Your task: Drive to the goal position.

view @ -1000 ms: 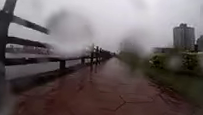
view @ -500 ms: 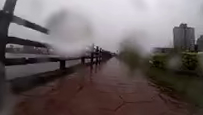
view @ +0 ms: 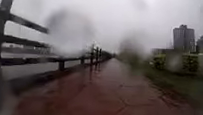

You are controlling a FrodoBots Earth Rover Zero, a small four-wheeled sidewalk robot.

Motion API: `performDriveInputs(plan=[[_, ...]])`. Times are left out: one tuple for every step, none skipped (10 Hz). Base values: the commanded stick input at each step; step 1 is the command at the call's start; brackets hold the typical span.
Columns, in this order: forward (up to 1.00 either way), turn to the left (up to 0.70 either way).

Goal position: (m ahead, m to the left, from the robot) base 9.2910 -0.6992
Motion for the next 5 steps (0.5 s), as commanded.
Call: performDriveInputs(plan=[[1.00, -0.40], [1.00, -0.35], [1.00, -0.15], [1.00, 0.00], [1.00, 0.00]])
